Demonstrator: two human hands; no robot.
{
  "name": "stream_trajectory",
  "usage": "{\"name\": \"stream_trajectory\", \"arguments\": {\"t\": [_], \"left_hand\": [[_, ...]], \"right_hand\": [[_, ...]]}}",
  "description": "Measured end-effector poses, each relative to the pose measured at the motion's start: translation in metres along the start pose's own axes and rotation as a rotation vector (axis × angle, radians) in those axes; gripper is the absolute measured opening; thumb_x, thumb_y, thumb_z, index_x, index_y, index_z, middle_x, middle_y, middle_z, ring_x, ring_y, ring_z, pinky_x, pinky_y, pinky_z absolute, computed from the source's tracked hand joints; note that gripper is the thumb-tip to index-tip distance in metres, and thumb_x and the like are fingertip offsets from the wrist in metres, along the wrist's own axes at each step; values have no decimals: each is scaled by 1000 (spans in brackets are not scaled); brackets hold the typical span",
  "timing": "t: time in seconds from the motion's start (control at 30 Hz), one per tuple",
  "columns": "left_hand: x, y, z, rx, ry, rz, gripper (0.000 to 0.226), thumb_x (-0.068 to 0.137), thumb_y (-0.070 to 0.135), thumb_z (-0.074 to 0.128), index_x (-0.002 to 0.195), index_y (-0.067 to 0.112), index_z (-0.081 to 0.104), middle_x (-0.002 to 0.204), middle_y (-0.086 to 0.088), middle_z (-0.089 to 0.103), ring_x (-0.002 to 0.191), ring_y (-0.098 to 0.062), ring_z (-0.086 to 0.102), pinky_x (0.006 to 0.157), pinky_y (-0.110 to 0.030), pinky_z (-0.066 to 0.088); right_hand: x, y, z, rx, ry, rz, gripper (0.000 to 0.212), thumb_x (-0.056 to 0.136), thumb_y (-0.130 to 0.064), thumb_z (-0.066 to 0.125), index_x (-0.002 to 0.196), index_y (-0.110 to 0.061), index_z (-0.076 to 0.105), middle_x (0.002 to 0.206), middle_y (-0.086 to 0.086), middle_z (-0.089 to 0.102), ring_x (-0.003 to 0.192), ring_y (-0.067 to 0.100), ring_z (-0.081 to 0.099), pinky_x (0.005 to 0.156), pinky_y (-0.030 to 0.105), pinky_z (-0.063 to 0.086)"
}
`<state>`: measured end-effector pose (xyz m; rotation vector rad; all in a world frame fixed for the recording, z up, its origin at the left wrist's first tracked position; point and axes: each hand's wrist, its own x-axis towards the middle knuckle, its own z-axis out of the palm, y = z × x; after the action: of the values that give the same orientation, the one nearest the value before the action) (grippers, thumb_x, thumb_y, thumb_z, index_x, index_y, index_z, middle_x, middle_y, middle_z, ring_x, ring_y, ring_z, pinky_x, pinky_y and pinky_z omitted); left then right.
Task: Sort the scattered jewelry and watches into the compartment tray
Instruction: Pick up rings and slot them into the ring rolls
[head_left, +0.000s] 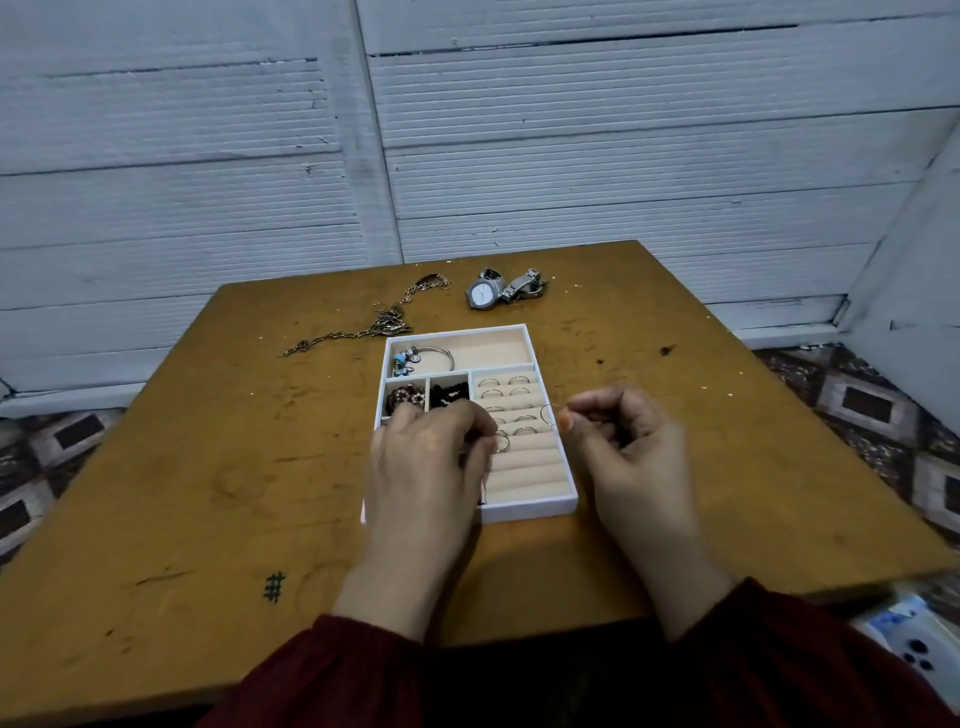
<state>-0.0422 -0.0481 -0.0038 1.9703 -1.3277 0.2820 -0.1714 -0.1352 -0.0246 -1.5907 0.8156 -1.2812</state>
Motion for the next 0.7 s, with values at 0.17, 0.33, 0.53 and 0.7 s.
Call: {"name": "stream_trajectory", "arguments": {"t": [0.17, 0.33, 0.53, 0.7], "left_hand": [[1, -2, 5, 80, -25, 45, 17, 70, 18, 82, 75, 27, 67, 65, 13, 58, 71, -21, 53, 63, -28, 34], [3, -3, 7, 114, -64, 43, 10, 77, 22, 76, 80, 29, 71, 76, 11, 68, 78, -20, 50, 66, -28, 29], [5, -1, 4, 137, -129, 13, 10, 84, 27, 68, 92, 32, 71, 90, 14, 68, 87, -13, 39, 68, -28, 18], [4, -1, 4, 148, -105, 10, 10, 81, 23, 71, 87, 31, 73, 88, 13, 67, 88, -19, 43, 68, -29, 21]], "right_hand": [[1, 2, 0, -2, -2, -16, 20, 82, -3, 70, 79, -22, 64, 61, -23, 59, 52, -3, 48, 52, 10, 38], [1, 3, 0, 8, -11, -16, 20, 83, -5, 70, 80, -23, 64, 63, -22, 60, 54, -2, 48, 52, 11, 38], [0, 1, -1, 8, -23, -12, 16, 83, -5, 70, 82, -20, 65, 63, -23, 61, 55, -3, 51, 51, 9, 39], [1, 1, -1, 12, -20, -4, 13, 83, -4, 70, 83, -16, 65, 63, -20, 61, 56, -5, 52, 51, 7, 39]]}}
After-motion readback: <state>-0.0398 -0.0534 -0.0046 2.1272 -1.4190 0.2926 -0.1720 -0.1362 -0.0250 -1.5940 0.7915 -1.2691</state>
